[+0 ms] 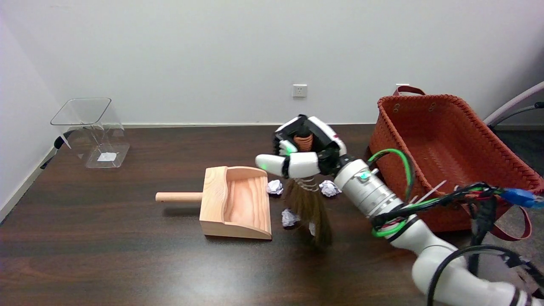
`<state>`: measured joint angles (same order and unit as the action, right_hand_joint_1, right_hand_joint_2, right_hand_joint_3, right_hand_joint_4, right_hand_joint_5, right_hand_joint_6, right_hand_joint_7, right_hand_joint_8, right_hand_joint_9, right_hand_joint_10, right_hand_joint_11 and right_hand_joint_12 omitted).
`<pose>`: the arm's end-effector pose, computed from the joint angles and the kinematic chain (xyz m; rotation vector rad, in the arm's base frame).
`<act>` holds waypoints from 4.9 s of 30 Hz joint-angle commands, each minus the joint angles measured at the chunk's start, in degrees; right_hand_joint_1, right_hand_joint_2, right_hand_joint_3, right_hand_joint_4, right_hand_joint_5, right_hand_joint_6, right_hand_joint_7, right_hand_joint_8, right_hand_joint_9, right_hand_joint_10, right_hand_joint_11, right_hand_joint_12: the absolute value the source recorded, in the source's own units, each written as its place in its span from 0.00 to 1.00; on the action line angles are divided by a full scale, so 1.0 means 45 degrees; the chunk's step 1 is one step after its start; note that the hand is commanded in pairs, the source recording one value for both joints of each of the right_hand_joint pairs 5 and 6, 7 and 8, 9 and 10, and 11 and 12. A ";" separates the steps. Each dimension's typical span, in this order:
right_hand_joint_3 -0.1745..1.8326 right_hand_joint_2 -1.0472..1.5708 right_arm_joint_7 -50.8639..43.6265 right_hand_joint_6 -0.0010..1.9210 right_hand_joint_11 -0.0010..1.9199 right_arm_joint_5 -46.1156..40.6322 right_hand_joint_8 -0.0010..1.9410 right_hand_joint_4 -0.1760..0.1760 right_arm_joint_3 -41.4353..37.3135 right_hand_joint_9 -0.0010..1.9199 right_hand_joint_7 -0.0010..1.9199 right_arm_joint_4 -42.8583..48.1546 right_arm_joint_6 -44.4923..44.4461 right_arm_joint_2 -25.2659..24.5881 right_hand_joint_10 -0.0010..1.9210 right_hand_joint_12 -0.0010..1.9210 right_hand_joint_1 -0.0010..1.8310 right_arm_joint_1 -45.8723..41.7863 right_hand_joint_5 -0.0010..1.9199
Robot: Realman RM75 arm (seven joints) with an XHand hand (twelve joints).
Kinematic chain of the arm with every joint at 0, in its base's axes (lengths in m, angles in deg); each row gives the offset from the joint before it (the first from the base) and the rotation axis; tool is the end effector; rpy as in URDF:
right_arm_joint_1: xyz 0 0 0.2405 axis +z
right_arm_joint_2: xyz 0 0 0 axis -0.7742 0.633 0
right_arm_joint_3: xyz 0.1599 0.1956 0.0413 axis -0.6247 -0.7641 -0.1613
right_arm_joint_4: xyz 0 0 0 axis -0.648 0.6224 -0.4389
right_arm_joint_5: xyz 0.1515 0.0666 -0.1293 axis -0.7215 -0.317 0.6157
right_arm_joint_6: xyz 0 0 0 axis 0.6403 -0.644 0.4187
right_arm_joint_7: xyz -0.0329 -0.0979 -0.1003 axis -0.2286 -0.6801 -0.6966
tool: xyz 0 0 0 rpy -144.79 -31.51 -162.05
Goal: Sweep the trush into the dustpan.
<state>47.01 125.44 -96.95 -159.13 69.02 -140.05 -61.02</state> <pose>-0.2121 -0.2879 0.2480 1.5487 -1.2772 1.1838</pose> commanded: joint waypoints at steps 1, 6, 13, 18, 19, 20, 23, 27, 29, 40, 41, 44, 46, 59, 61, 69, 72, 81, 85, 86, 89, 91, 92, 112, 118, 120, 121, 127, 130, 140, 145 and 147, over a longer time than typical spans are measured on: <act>0.30 1.00 -0.2833 1.00 0.92 -0.2701 0.99 0.50 0.2378 1.00 1.00 0.0599 0.0158 -0.3514 1.00 0.92 0.75 0.2425 1.00; 0.30 1.00 -0.4573 1.00 0.93 -0.3985 0.99 0.50 0.2314 1.00 1.00 -0.0326 -0.0810 -0.3495 1.00 0.93 0.75 0.2847 1.00; 0.29 1.00 -0.5148 1.00 0.92 -0.5705 0.99 0.50 0.2831 1.00 1.00 -0.0278 -0.2102 -0.3275 1.00 0.92 0.75 0.3751 1.00; 0.28 1.00 -0.5746 1.00 0.93 -0.5759 0.99 0.50 0.3324 1.00 1.00 -0.0070 -0.2667 -0.3122 1.00 0.92 0.75 0.4635 1.00; 0.28 1.00 -0.5800 1.00 0.93 -0.5759 0.99 0.50 0.3438 1.00 1.00 -0.0003 -0.2815 -0.3122 1.00 0.93 0.75 0.4752 1.00; 0.27 1.00 -0.5832 1.00 0.93 -0.5759 0.99 0.50 0.3561 1.00 1.00 0.0059 -0.3024 -0.3122 1.00 0.93 0.74 0.4898 1.00; 0.27 1.00 -0.6426 1.00 0.93 -0.5846 0.99 0.50 0.3275 1.00 1.00 -0.0186 -0.2783 -0.2994 1.00 0.93 0.74 0.5027 1.00; 0.28 1.00 -0.6945 1.00 0.93 -0.6086 0.99 0.50 0.2283 1.00 1.00 -0.0410 -0.2663 -0.1813 1.00 0.93 0.75 0.4993 1.00; 0.29 1.00 -0.7029 1.00 0.92 -0.6086 0.99 0.50 0.1853 1.00 1.00 -0.0352 -0.2602 -0.0738 1.00 0.92 0.75 0.4792 1.00; 0.30 1.00 -0.7339 1.00 0.92 -0.6683 0.99 0.50 -0.1502 1.00 1.00 -0.0051 -0.1322 0.2160 1.00 0.92 0.75 0.3366 1.00; 0.29 1.00 -0.7359 1.00 0.92 -0.6683 0.99 0.50 -0.1761 1.00 1.00 -0.0033 -0.1195 0.2169 1.00 0.92 0.75 0.3135 1.00; 0.28 1.00 -0.7359 1.00 0.92 -0.6683 0.99 0.50 -0.2239 1.00 1.00 0.0156 -0.1001 0.2055 1.00 0.92 0.75 0.2438 1.00; 0.28 1.00 -0.7359 1.00 0.92 -0.6683 0.99 0.50 -0.2081 1.00 1.00 0.0452 -0.1141 0.1976 1.00 0.92 0.75 0.2142 1.00; 0.29 1.00 -0.7359 1.00 0.92 -0.6683 0.99 0.50 0.0661 1.00 1.00 0.2957 -0.2124 0.1677 1.00 0.92 0.75 0.2696 1.00; 0.29 1.00 -0.7359 1.00 0.92 -0.6597 0.99 0.50 0.0805 1.00 1.00 0.3226 -0.2191 0.1553 1.00 0.92 0.75 0.2817 1.00; 0.28 1.00 -0.7377 1.00 0.93 -0.5971 0.99 0.50 0.0893 1.00 1.00 0.3712 -0.2210 0.1513 1.00 0.92 0.75 0.3050 1.00; 0.28 1.00 -0.7377 1.00 0.93 -0.6015 0.99 0.50 0.1335 1.00 1.00 0.3745 -0.2215 0.1490 1.00 0.92 0.75 0.3380 1.00; 0.28 1.00 -0.7377 1.00 0.93 -0.5897 0.99 0.50 0.2575 1.00 1.00 0.4128 -0.2343 -0.0194 1.00 0.92 0.75 0.4209 1.00; 0.29 1.00 -0.7377 1.00 0.92 -0.5426 0.99 0.50 0.3220 1.00 1.00 0.4256 -0.2592 -0.0922 1.00 0.92 0.75 0.4379 1.00; 0.29 1.00 -0.7377 1.00 0.92 -0.5335 0.99 0.50 0.3392 1.00 1.00 0.4303 -0.2710 -0.1087 1.00 0.92 0.75 0.4412 1.00; 0.30 1.00 -0.7377 1.00 0.92 -0.5173 0.99 0.50 0.4086 1.00 1.00 0.4567 -0.3408 -0.1739 1.00 0.92 0.75 0.4502 1.00; 0.30 1.00 -0.7377 1.00 0.92 -0.5150 0.99 0.50 0.4405 1.00 1.00 0.4768 -0.3903 -0.2157 1.00 0.92 0.75 0.4511 1.00; 0.30 1.00 -0.7377 1.00 0.92 -0.5058 0.99 0.50 0.4595 1.00 1.00 0.4926 -0.4192 -0.2411 1.00 0.92 0.75 0.4510 1.00; 0.27 1.00 -0.7235 1.00 0.92 -0.5457 0.99 0.50 0.5963 1.00 1.00 0.5257 -0.5397 -0.4639 1.00 0.92 0.75 0.5327 1.00; 0.26 1.00 -0.7258 1.00 0.92 -0.5457 0.99 0.50 0.5964 1.00 1.00 0.4948 -0.5608 -0.4649 1.00 0.92 0.74 0.5524 1.00; 0.26 1.00 -0.7264 1.00 0.92 -0.5457 0.99 0.50 0.5962 1.00 1.00 0.4920 -0.5788 -0.4649 1.00 0.92 0.74 0.5569 1.00; 0.26 1.00 -0.7235 1.00 0.92 -0.5457 0.99 0.50 0.5963 1.00 1.00 0.4912 -0.5919 -0.4649 1.00 0.92 0.74 0.5602 1.00; 0.24 1.00 -0.7235 1.00 0.92 -0.5457 0.99 0.50 0.5964 1.00 1.00 0.4849 -0.6411 -0.4649 1.00 0.92 0.74 0.5885 1.00; 0.22 1.00 -0.7235 1.00 0.93 -0.5457 0.99 0.50 0.5964 1.00 1.00 0.4825 -0.6627 -0.4649 1.00 0.93 0.73 0.6035 1.00; 0.16 1.00 -0.6525 1.00 0.91 -0.5457 0.99 0.50 0.5839 1.00 1.00 0.4702 -0.7143 -0.4321 1.00 0.91 0.71 0.6339 1.00; 0.16 1.00 -0.6753 1.00 0.91 -0.5402 0.99 0.50 0.5804 1.00 1.00 0.4084 -0.7481 -0.3555 1.00 0.91 0.71 0.6173 1.00; 0.18 1.00 -0.6773 1.00 0.93 -0.5465 0.99 0.50 0.5780 1.00 1.00 0.3747 -0.7626 -0.3054 1.00 0.92 0.72 0.6001 1.00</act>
<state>15.80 100.96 -70.70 -137.55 39.26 -159.74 -33.95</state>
